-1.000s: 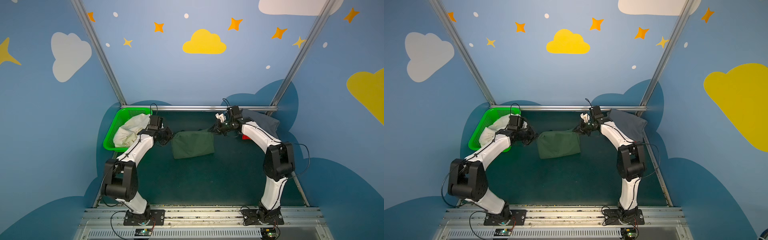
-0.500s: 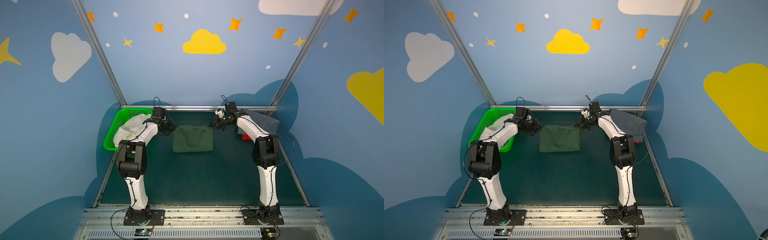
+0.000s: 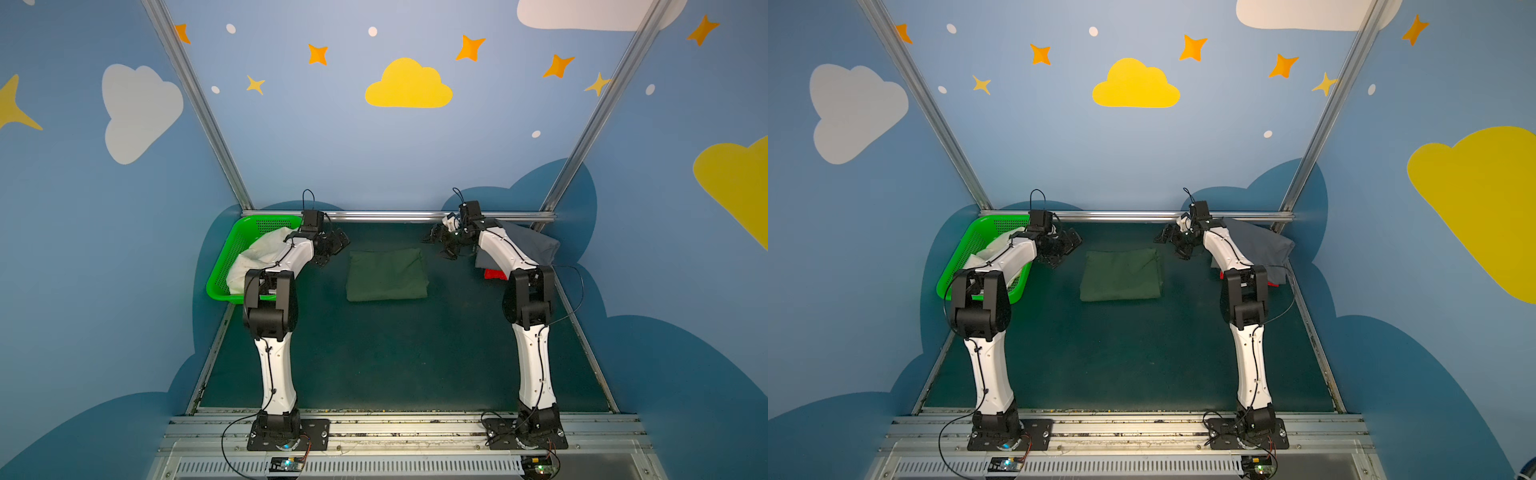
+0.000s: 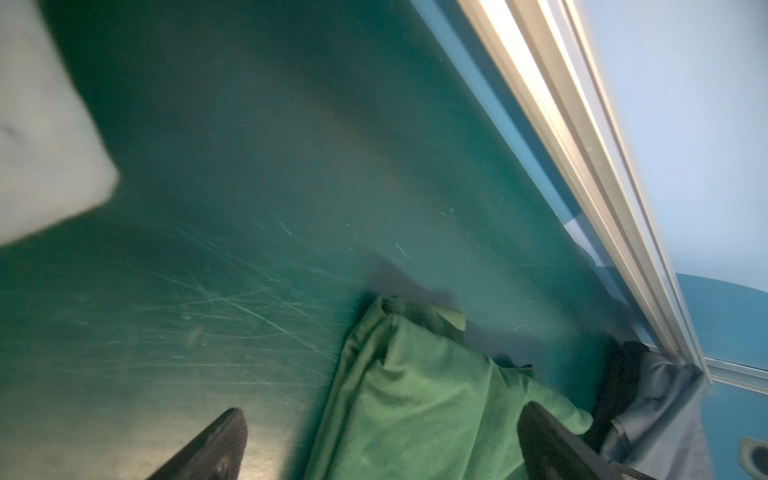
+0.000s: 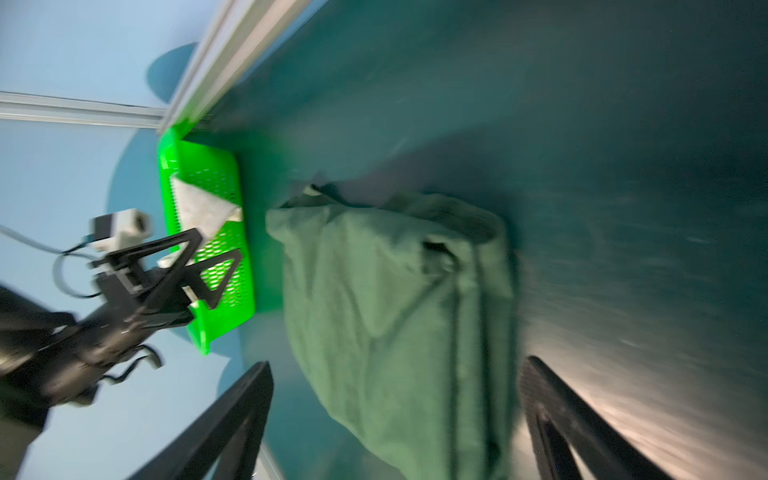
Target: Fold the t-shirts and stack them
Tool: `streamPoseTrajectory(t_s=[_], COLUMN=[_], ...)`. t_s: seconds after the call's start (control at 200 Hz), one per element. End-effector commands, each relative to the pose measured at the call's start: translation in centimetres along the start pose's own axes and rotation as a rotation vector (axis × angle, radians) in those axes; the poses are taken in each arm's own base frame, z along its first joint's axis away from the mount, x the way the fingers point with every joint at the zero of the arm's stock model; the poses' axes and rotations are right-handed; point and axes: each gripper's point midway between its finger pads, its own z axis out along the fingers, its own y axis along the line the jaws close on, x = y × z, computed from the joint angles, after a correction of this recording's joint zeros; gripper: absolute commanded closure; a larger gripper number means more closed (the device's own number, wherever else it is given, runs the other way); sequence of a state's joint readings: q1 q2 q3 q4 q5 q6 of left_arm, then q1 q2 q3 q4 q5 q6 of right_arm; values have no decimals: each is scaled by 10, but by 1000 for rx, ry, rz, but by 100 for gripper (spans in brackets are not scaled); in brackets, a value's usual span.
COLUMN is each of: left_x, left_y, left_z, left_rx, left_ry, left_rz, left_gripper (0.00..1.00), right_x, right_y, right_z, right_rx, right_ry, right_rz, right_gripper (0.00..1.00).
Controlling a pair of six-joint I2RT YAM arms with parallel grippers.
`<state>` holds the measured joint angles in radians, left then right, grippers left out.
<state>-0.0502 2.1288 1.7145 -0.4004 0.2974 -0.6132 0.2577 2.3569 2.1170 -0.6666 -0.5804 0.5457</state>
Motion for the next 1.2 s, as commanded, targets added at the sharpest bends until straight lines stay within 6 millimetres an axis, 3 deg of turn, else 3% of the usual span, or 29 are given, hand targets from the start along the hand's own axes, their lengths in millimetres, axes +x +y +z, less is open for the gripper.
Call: streamPoseTrajectory(t_s=[0.0,0.225,0.385,0.641,0.776,0.876,1.196], left_x=[-2,35,56,64,65,68,68], left_y=[-1,5,15,21,22,21,16], left_z=[-20,-11,2,3,0,-2,-2], left_rx=[-6,45,25,30,32,41,76], left_ry=[-33,63,119,139,139,144,156], left_rz=[41,24,14,9,14,11,-8], left_gripper=[0,0,0,0,0,0,0], right_x=[14,49,58,57,64,67,83], right_y=[-2,-9,-14,-34,-55,-58,-33], right_z=[-11,12,33,62,68,66,89], right_rx=[60,47,42,197,344,393,236], right_ry=[-1,74,91,94,112,90,180], right_rz=[-57,-56,-31,-50,-38,-51,-33], right_gripper=[10,10,10,12,13,14,46])
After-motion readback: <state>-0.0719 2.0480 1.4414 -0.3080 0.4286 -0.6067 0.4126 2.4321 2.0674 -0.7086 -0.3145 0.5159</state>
